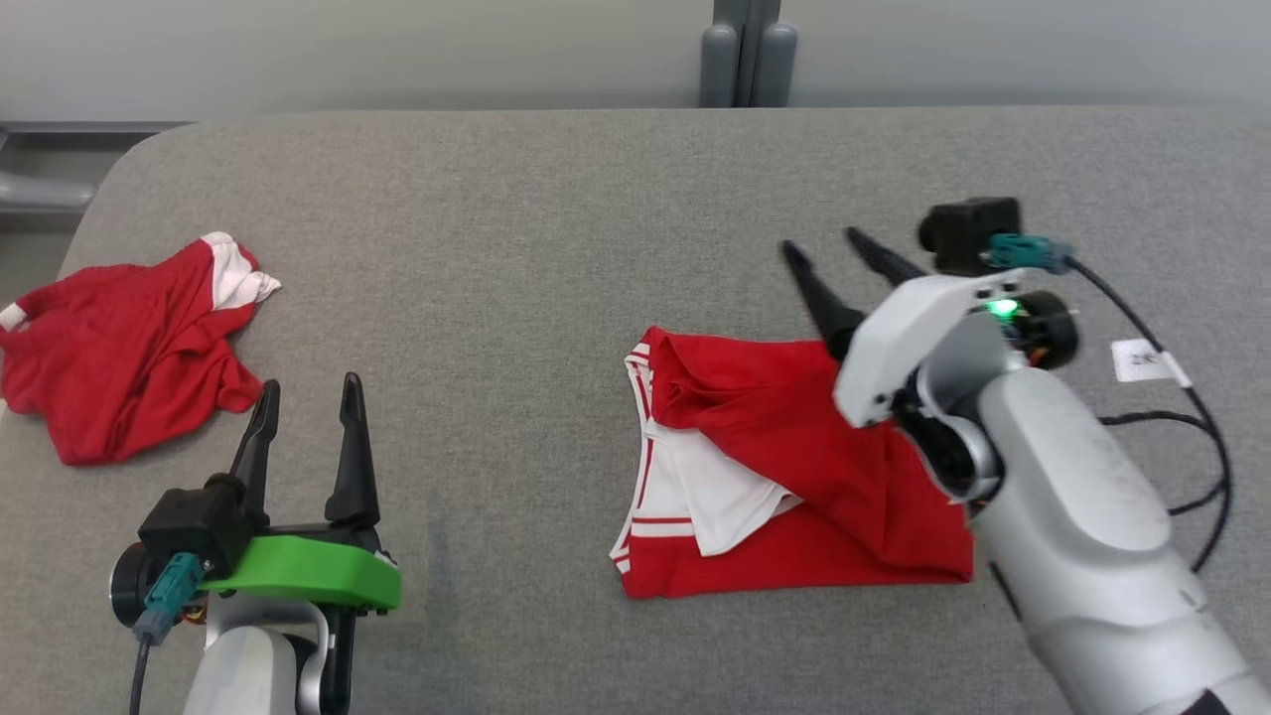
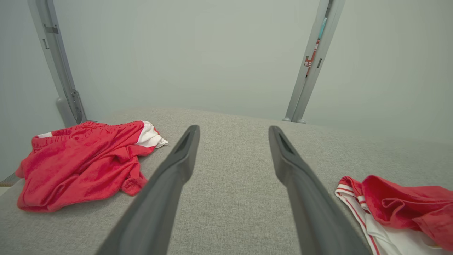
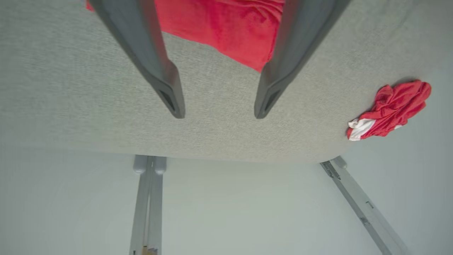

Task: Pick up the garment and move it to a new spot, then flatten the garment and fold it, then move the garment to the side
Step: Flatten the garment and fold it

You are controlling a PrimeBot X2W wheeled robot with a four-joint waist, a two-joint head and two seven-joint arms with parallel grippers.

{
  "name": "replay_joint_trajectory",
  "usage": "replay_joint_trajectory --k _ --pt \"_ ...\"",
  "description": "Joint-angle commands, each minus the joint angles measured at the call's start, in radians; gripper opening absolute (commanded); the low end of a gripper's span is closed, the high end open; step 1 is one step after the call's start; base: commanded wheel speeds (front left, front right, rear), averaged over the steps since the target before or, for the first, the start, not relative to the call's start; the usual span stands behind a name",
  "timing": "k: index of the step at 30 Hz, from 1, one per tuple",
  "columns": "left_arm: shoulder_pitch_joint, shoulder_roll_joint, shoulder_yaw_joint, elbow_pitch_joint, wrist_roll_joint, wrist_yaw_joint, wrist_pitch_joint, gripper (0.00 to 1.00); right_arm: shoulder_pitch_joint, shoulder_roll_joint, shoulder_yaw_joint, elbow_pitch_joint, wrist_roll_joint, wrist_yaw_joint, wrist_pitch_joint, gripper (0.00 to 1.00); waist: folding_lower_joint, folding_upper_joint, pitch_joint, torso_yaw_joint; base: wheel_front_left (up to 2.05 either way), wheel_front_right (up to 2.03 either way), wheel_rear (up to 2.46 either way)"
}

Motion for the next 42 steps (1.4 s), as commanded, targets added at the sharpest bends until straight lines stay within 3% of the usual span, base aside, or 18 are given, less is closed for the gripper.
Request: replay_joint_trajectory --k 1,5,6,7,8,12,17,25,32,36,37,42 --pt "0.011 0.000 0.003 -0.003 0.002 -0.003 -0.003 1.00 0.043 -0.028 -0.038 -0.004 -0.054 -0.002 -0.013 1.00 0.0000 -0.0001 -0.008 -0.013 0.00 0.00 0.00" --pt "0.012 0.000 0.002 -0.005 0.001 -0.004 -0.003 1.00 0.112 -0.073 -0.174 -0.026 -0.193 -0.002 -0.034 1.00 0.0000 -0.0001 -0.008 -0.026 0.00 0.00 0.00" --pt "0.011 0.000 0.003 -0.005 0.000 -0.004 -0.003 1.00 0.140 -0.081 -0.202 -0.026 -0.218 -0.002 -0.033 0.64 0.0000 -0.0001 -0.007 -0.030 0.00 0.00 0.00" --pt "0.010 0.000 0.002 -0.006 -0.001 -0.004 -0.003 1.00 0.161 -0.086 -0.226 -0.024 -0.234 -0.002 -0.031 0.46 0.0000 -0.0001 -0.007 -0.032 0.00 0.00 0.00" --pt "0.009 0.000 0.001 -0.006 -0.001 -0.004 -0.003 1.00 0.183 -0.092 -0.245 -0.023 -0.259 -0.002 -0.028 0.00 0.0000 -0.0001 -0.006 -0.035 0.00 0.00 0.00" --pt "0.006 0.000 0.001 -0.006 0.004 -0.003 -0.003 1.00 0.241 -0.073 -0.256 -0.028 -0.305 -0.002 -0.021 0.00 0.0000 -0.0001 -0.001 -0.047 0.00 0.00 0.00" --pt "-0.001 0.000 0.001 -0.004 0.008 -0.004 -0.003 1.00 0.260 -0.055 -0.180 -0.004 -0.317 -0.002 -0.029 0.00 0.0000 -0.0001 0.002 -0.056 0.00 0.00 0.00" --pt "0.002 0.000 -0.009 0.009 0.010 -0.004 -0.003 1.00 0.254 -0.025 0.064 0.021 -0.246 -0.002 -0.018 0.00 0.0000 -0.0001 -0.014 -0.052 0.00 0.00 0.00" --pt "0.029 0.002 0.001 0.011 0.011 -0.004 -0.003 1.00 0.288 -0.018 0.361 -0.096 -0.116 -0.002 -0.021 0.00 0.0000 -0.0001 -0.040 -0.057 0.00 0.00 0.00" --pt "0.041 0.002 0.012 0.008 0.012 -0.004 -0.003 1.00 0.301 -0.024 0.446 -0.172 -0.019 -0.002 -0.030 0.00 0.0000 -0.0001 -0.052 -0.068 0.00 0.00 0.00" --pt "0.044 0.002 0.014 0.007 0.012 -0.004 -0.003 1.00 0.303 -0.024 0.440 -0.193 -0.007 -0.002 -0.043 1.00 0.0000 -0.0001 -0.055 -0.071 0.00 0.00 0.00" --pt "0.057 0.001 0.018 0.008 0.013 -0.004 -0.003 1.00 0.315 -0.031 0.270 -0.252 -0.038 -0.002 -0.140 1.00 0.0000 -0.0001 -0.066 -0.082 0.00 0.00 0.00"
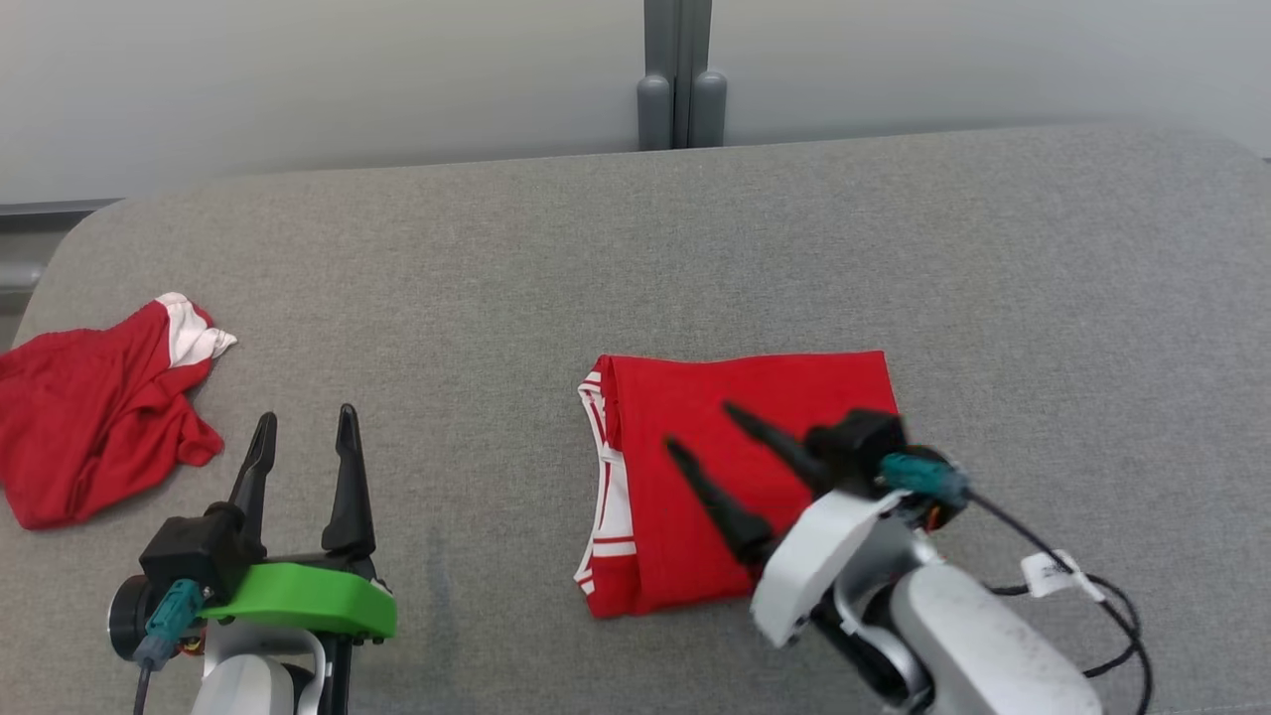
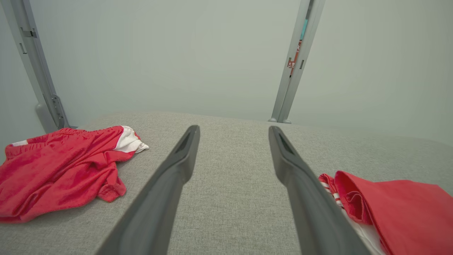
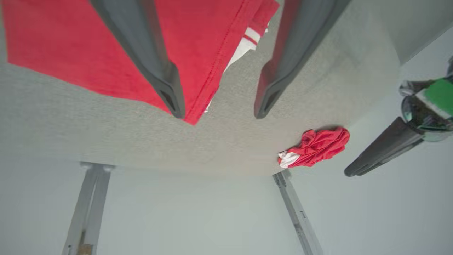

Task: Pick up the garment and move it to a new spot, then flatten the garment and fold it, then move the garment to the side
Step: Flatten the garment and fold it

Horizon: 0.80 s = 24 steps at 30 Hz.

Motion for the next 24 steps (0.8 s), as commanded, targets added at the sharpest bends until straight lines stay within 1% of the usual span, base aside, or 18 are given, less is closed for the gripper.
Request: replay_joint_trajectory --k 1,7,11,13,17,24 --pt "0.019 0.002 0.005 0.000 0.007 -0.004 -0.003 1.00 0.026 -0.008 -0.057 -0.011 -0.037 -0.002 -0.023 1.00 0.0000 0.0000 -0.007 -0.005 0.00 0.00 0.00" --pt "0.030 0.002 0.015 -0.001 0.009 -0.004 -0.003 1.00 0.081 0.010 -0.372 -0.063 -0.200 -0.002 -0.102 1.00 0.0000 0.0000 -0.019 -0.012 0.00 0.00 0.00" --pt "0.043 0.002 0.022 0.004 0.023 -0.003 -0.003 1.00 0.121 0.020 -0.523 -0.071 -0.276 -0.002 -0.128 1.00 0.0000 0.0000 -0.031 -0.016 0.00 0.00 0.00" --pt "0.047 0.002 0.025 0.007 0.034 -0.003 -0.003 1.00 0.136 0.026 -0.570 -0.062 -0.292 -0.002 -0.132 1.00 0.0000 0.0000 -0.037 -0.019 0.00 0.00 0.00" --pt "0.062 0.001 0.027 0.013 0.040 -0.003 -0.003 1.00 0.164 0.022 -0.606 -0.029 -0.296 -0.002 -0.138 1.00 0.0000 0.0000 -0.050 -0.018 0.00 0.00 0.00" --pt "0.078 0.001 0.013 0.021 0.056 -0.003 -0.003 1.00 0.197 0.018 -0.585 0.023 -0.270 -0.002 -0.147 1.00 0.0000 0.0000 -0.069 -0.028 0.00 0.00 0.00"
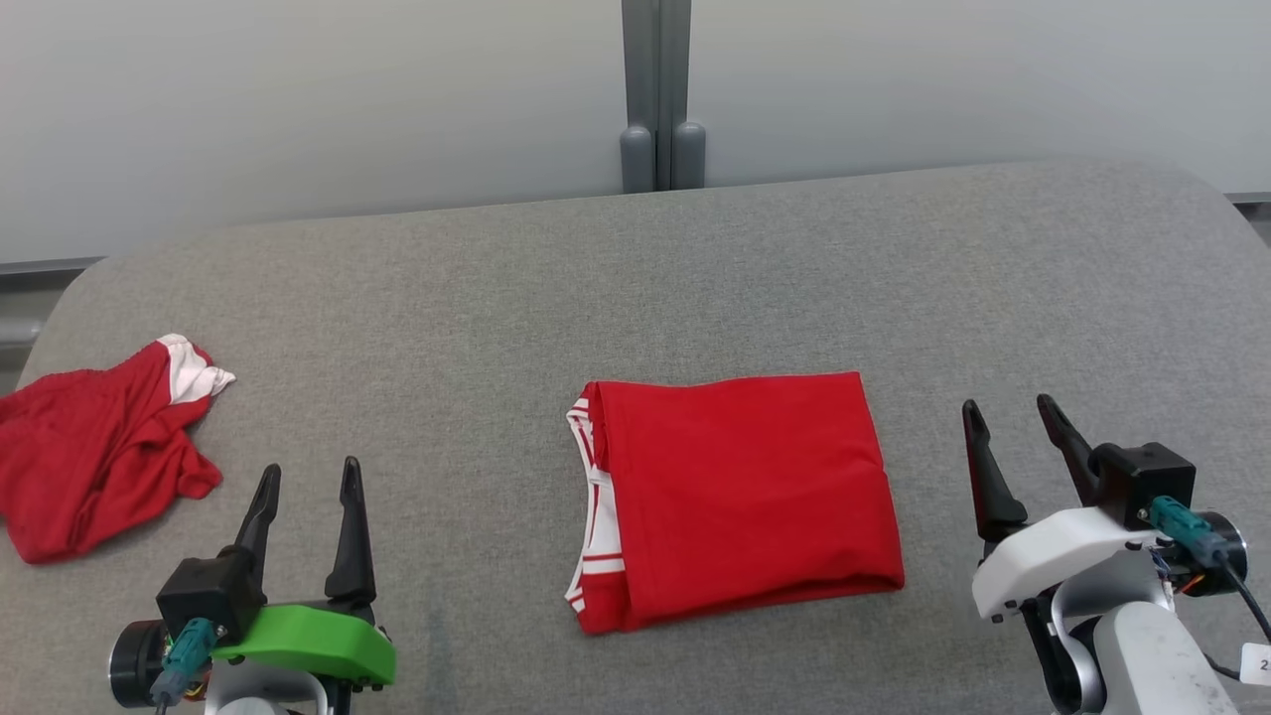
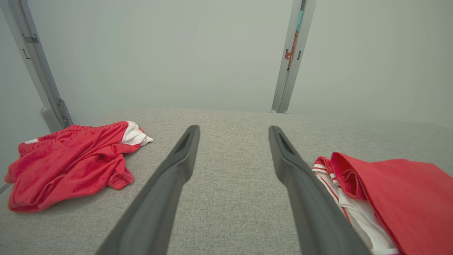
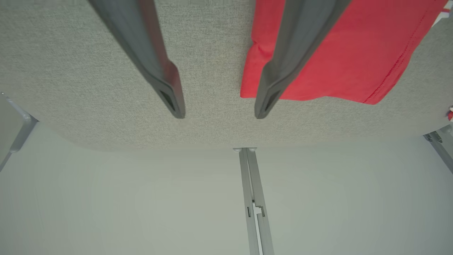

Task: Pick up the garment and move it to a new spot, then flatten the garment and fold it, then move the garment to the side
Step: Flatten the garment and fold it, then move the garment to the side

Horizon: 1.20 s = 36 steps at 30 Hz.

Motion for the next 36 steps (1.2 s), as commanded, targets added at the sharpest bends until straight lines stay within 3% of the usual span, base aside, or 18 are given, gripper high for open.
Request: replay_joint_trajectory --k 1,29,33,36 --pt "0.015 0.001 0.000 0.002 0.008 -0.003 -0.003 1.00 0.016 -0.001 0.007 0.006 0.009 -0.001 -0.004 1.00 0.0000 0.0000 -0.004 -0.004 0.00 0.00 0.00" --pt "0.009 0.001 0.002 -0.005 0.001 -0.004 -0.003 1.00 -0.025 0.001 0.038 0.026 0.022 -0.001 0.018 1.00 0.0000 0.0000 0.008 -0.020 0.00 0.00 0.00" --pt "-0.011 0.001 0.001 -0.019 0.004 -0.004 -0.003 1.00 -0.080 -0.015 0.083 0.027 0.057 -0.001 0.108 1.00 0.0000 0.0000 0.036 -0.021 0.00 0.00 0.00" --pt "-0.025 0.001 -0.001 -0.028 0.006 -0.004 -0.003 1.00 -0.137 -0.014 0.092 0.057 0.091 -0.001 0.281 1.00 0.0000 0.0000 0.060 -0.017 0.00 0.00 0.00"
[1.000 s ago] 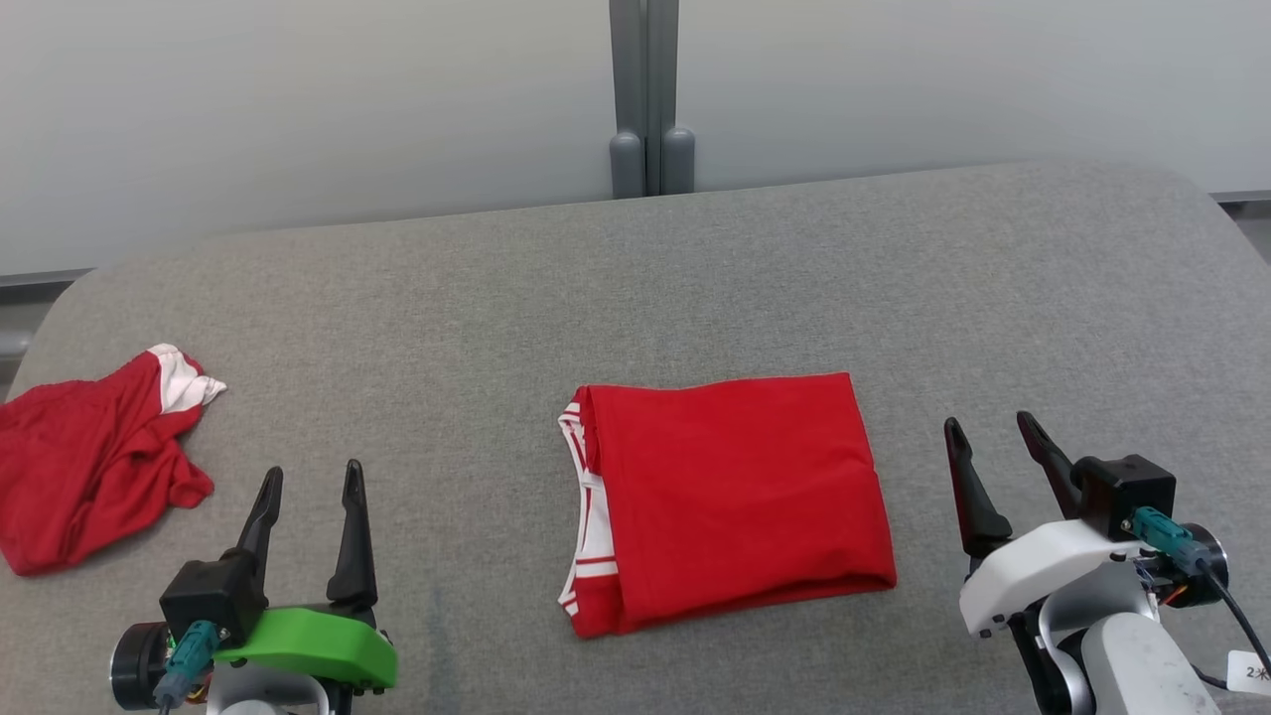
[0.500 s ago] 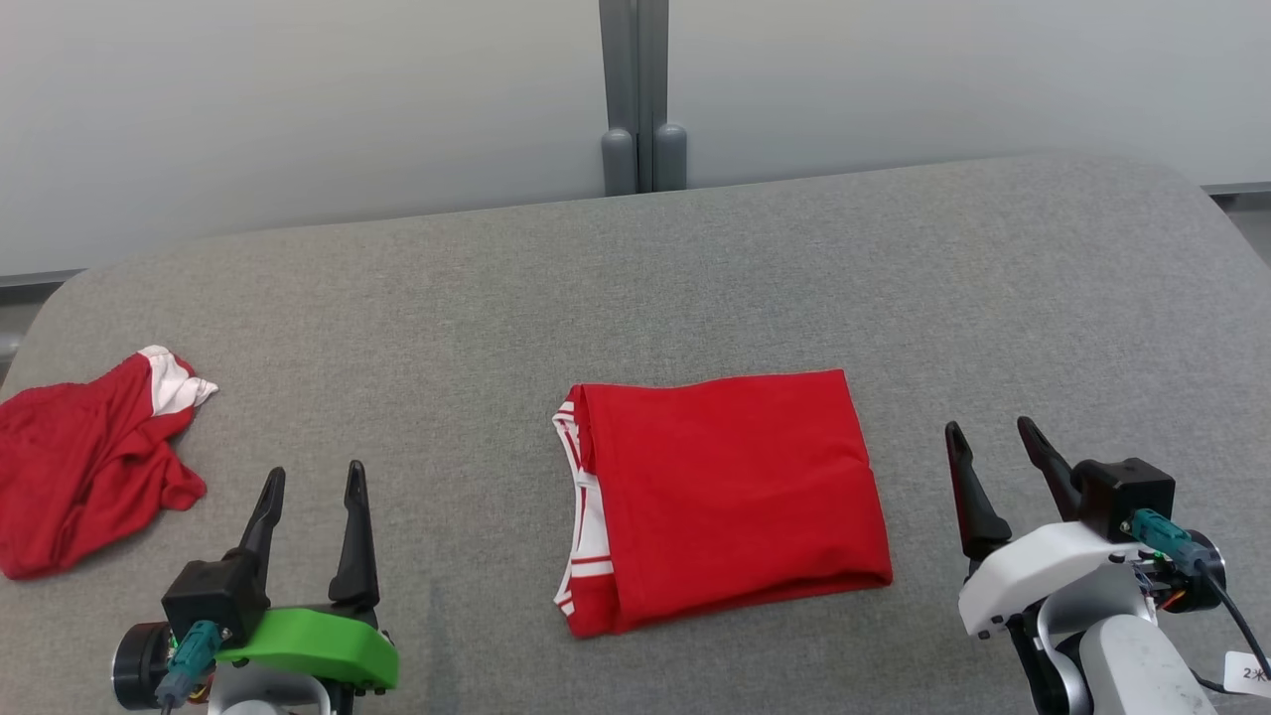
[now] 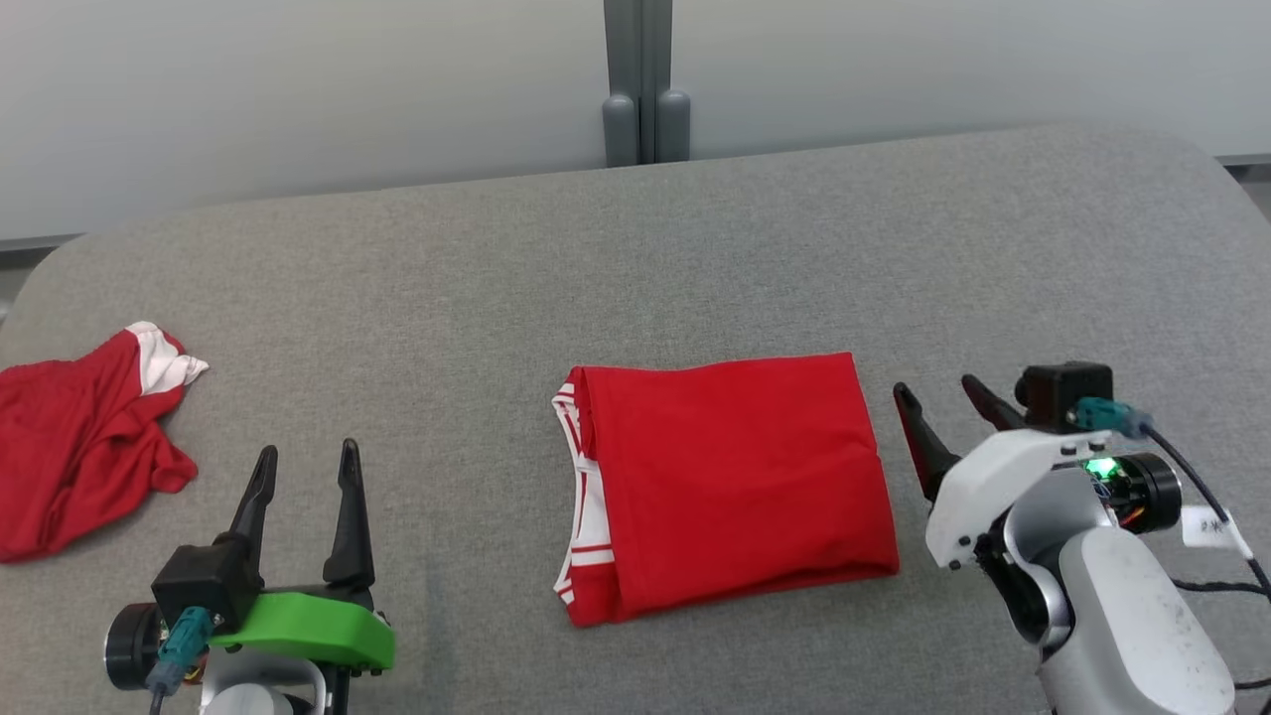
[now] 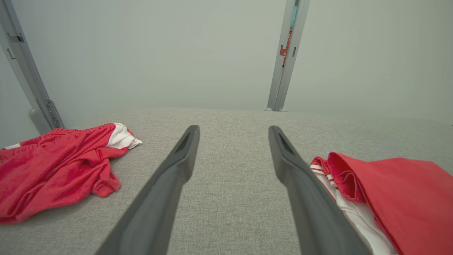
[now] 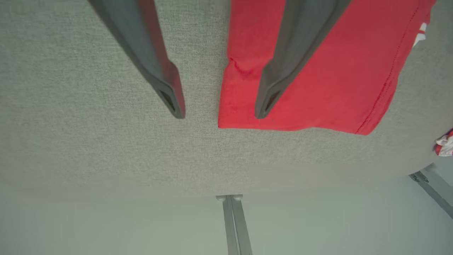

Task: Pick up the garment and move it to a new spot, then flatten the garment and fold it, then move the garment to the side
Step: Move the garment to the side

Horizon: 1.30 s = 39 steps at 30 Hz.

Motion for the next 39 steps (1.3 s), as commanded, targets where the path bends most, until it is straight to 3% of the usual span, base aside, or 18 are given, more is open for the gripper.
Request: replay_joint_trajectory --k 1,4,8,13,22,23,24,25,30,39 --pt "-0.020 0.001 -0.002 -0.005 0.000 -0.004 -0.003 1.00 -0.021 0.001 0.000 0.015 0.012 -0.002 0.071 1.00 0.0000 -0.0001 0.023 0.007 0.00 0.00 0.00" --pt "-0.034 0.001 -0.012 -0.011 -0.006 -0.004 -0.003 1.00 -0.066 0.012 -0.022 0.050 0.020 -0.001 0.246 1.00 0.0000 -0.0001 0.045 0.023 0.00 0.00 0.00" --pt "-0.049 0.001 -0.028 -0.015 -0.010 -0.004 -0.003 1.00 -0.099 0.029 -0.045 0.094 0.035 -0.001 0.348 1.00 0.0000 -0.0001 0.074 0.047 0.00 0.00 0.00" --pt "-0.061 0.001 -0.036 -0.016 -0.010 -0.004 -0.003 1.00 -0.121 0.045 -0.080 0.176 0.033 -0.001 0.386 1.00 0.0000 -0.0001 0.100 0.075 0.00 0.00 0.00" --pt "-0.076 0.001 -0.044 -0.018 -0.003 -0.004 -0.003 1.00 -0.139 0.058 -0.046 0.327 0.053 -0.001 0.356 1.00 0.0000 -0.0001 0.125 0.103 0.00 0.00 0.00" --pt "-0.077 0.001 -0.044 -0.017 -0.002 -0.004 -0.003 1.00 -0.138 0.059 -0.035 0.344 0.051 -0.001 0.363 0.79 0.0000 -0.0001 0.125 0.103 0.00 0.00 0.00" --pt "-0.078 0.001 -0.043 -0.018 -0.002 -0.004 -0.003 1.00 -0.140 0.061 -0.028 0.355 0.051 -0.001 0.366 0.49 0.0000 -0.0001 0.126 0.102 0.00 0.00 0.00" --pt "-0.078 0.001 -0.042 -0.019 -0.002 -0.004 -0.003 1.00 -0.141 0.062 -0.014 0.366 0.047 -0.001 0.374 0.00 0.0000 -0.0001 0.126 0.100 0.00 0.00 0.00" --pt "-0.081 0.001 -0.039 -0.030 -0.001 -0.004 -0.003 1.00 -0.180 0.019 0.044 0.360 0.012 -0.001 0.371 0.00 0.0000 -0.0001 0.142 0.072 0.00 0.00 0.00" --pt "-0.133 0.010 -0.025 -0.104 0.012 -0.003 -0.003 1.00 -0.377 -0.236 0.252 0.254 -0.006 -0.002 0.362 0.00 0.0000 -0.0001 0.230 -0.050 0.00 0.00 0.00"
